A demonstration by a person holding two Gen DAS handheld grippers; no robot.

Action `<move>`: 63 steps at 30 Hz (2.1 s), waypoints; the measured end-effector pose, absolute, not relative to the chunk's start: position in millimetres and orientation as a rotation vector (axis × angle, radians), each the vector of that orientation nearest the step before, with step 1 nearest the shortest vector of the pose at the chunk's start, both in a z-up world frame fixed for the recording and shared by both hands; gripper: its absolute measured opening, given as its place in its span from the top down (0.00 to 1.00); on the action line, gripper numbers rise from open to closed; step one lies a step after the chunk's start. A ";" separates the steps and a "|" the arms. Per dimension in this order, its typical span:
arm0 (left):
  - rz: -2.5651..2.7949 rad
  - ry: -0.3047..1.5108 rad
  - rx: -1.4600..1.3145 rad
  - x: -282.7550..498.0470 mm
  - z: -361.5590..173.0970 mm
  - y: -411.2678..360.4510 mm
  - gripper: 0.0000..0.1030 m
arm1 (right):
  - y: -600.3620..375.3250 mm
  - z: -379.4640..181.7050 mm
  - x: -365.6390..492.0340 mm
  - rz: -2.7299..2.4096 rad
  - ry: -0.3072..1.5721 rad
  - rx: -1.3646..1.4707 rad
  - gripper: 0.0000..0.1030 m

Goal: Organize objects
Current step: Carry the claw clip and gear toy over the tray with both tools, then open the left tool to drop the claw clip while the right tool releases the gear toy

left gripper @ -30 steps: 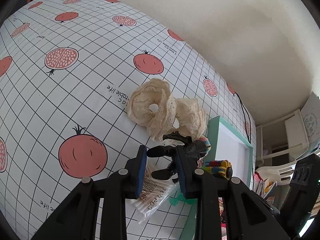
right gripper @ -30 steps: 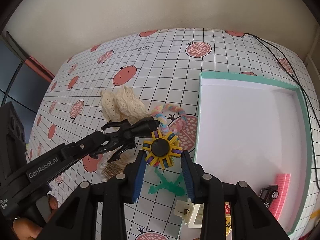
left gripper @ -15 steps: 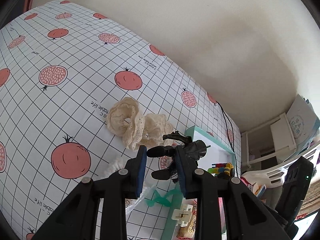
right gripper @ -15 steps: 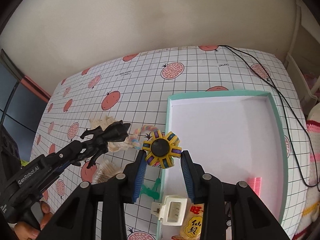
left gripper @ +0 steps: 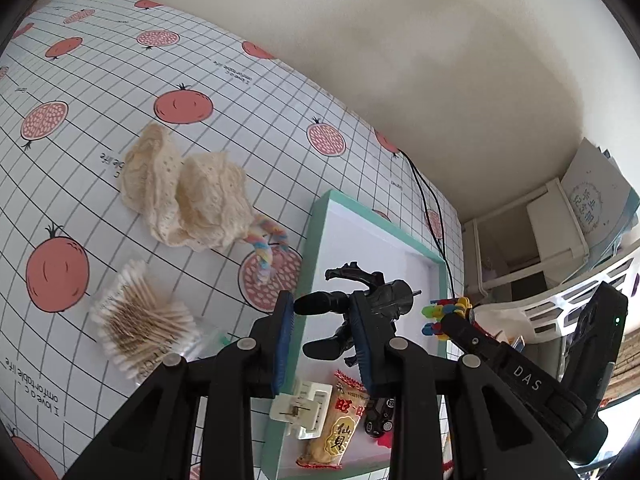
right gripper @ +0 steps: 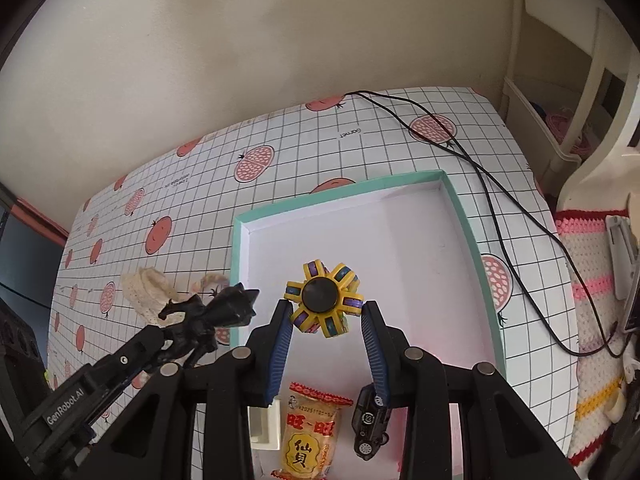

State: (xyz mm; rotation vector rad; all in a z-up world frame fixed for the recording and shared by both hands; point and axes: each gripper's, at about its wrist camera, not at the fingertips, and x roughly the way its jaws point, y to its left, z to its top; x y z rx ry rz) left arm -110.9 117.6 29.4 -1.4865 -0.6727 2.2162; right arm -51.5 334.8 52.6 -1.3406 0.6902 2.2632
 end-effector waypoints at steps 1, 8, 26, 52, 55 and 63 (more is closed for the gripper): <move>2.209 -0.655 -1.496 -109.1 27.0 124.3 0.71 | 338.2 50.6 -49.2 2.246 0.692 -1.342 0.63; 2.163 -0.590 -1.549 -100.6 11.4 157.7 0.71 | 356.0 31.5 -38.9 2.174 0.733 -1.369 0.63; 2.120 -0.547 -1.697 -101.9 -12.4 173.3 0.71 | 359.7 8.2 -38.6 2.092 0.703 -1.468 0.63; 2.352 -0.436 -1.607 -108.4 41.9 145.7 0.30 | 335.7 84.7 -41.4 2.237 0.563 -1.340 0.30; 2.386 -0.436 -1.618 -110.5 40.8 140.6 0.24 | 336.1 83.4 -42.5 2.236 0.562 -1.348 0.25; 2.442 -0.435 -1.658 -115.6 35.5 126.3 0.15 | 335.7 80.6 -43.3 2.233 0.558 -1.356 0.07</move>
